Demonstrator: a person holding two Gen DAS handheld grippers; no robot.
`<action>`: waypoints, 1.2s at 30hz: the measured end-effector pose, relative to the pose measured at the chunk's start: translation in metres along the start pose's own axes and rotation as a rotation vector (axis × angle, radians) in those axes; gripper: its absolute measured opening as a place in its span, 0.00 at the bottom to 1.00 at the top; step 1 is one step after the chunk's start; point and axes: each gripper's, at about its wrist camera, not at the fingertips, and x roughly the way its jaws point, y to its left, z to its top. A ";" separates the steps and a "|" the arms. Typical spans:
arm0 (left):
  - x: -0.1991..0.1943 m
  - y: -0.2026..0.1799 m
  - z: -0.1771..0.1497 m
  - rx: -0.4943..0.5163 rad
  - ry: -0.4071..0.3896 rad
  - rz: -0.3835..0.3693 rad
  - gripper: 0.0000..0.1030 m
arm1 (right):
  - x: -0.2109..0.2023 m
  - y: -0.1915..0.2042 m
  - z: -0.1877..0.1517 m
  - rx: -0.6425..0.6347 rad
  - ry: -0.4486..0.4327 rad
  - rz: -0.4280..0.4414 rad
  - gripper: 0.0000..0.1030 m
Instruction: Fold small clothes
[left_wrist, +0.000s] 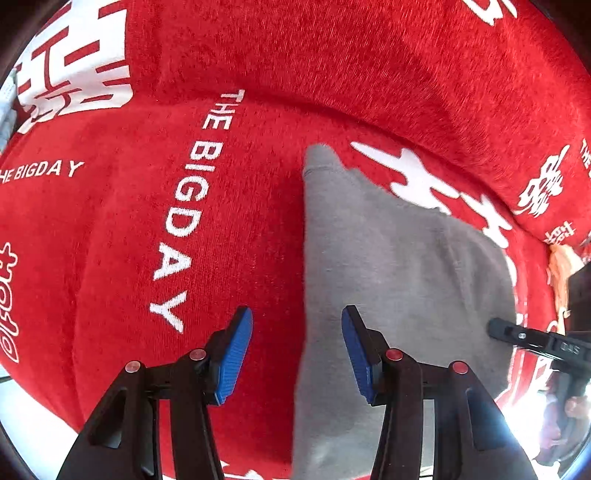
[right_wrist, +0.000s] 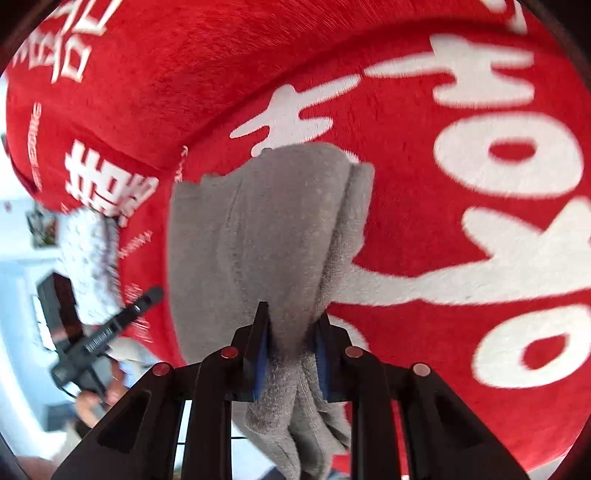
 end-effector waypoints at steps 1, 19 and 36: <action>0.003 0.001 -0.001 0.013 0.004 0.016 0.53 | 0.002 0.003 -0.001 -0.048 -0.006 -0.060 0.23; -0.012 -0.003 -0.039 0.113 0.012 0.154 0.70 | -0.042 -0.020 -0.067 0.010 -0.048 -0.087 0.14; -0.004 -0.002 -0.067 0.087 0.079 0.173 0.70 | -0.005 -0.035 -0.101 0.045 0.094 -0.184 0.13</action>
